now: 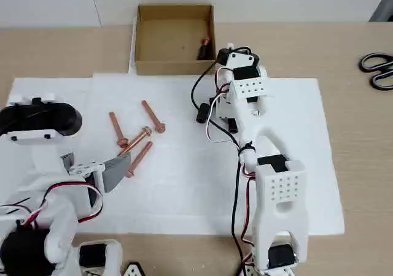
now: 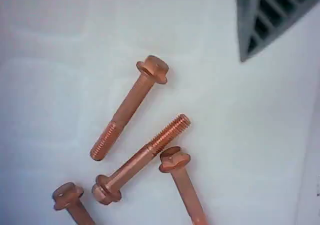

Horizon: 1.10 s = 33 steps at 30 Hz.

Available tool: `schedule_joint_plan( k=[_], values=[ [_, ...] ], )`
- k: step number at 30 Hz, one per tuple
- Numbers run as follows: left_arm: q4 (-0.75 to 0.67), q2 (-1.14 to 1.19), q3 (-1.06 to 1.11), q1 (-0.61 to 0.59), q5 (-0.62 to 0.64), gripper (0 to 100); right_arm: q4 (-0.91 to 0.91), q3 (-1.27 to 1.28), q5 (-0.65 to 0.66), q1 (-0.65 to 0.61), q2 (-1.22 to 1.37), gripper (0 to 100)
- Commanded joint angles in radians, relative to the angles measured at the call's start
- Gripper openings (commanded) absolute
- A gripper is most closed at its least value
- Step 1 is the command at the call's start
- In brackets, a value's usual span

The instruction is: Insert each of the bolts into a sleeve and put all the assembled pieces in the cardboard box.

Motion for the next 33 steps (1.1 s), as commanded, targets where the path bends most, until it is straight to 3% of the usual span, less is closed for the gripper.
schedule_joint_plan(
  k=[1,12,21,28,33],
  values=[
    [-0.018,-0.003,-0.004,-0.002,-0.003,36,0.024,0.003,0.014,-0.024,0.022,1.7],
    [-0.068,-0.003,0.013,-0.002,-0.003,36,0.280,0.003,0.014,-0.022,-0.249,0.4],
    [-0.324,-0.003,0.260,0.000,-0.003,36,0.306,0.009,0.023,-0.021,-0.506,0.4],
    [-0.652,-0.003,0.624,0.005,-0.002,36,0.312,0.011,0.370,-0.012,-0.610,0.4],
    [-0.807,-0.003,0.751,0.147,-0.002,36,0.312,0.011,0.385,-0.007,-0.648,0.4]
  ],
)
